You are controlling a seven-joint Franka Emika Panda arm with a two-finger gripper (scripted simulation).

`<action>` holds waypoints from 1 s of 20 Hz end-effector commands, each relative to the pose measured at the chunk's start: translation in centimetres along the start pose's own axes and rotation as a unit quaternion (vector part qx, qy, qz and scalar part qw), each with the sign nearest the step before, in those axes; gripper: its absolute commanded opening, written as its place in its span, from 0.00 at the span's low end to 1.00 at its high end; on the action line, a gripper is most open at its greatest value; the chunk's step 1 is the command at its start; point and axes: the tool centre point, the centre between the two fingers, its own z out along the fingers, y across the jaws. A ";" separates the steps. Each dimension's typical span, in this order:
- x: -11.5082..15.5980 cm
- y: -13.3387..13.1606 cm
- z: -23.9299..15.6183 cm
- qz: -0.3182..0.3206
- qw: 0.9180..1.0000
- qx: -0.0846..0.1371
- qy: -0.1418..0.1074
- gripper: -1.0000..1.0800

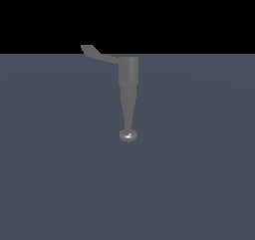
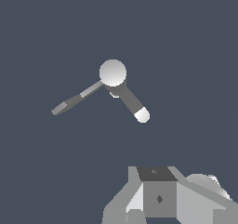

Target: Turn on the faucet by rotating a designated handle.

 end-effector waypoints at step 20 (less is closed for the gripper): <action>4.9 -7.9 6.8 0.245 0.969 -0.004 0.000 0.00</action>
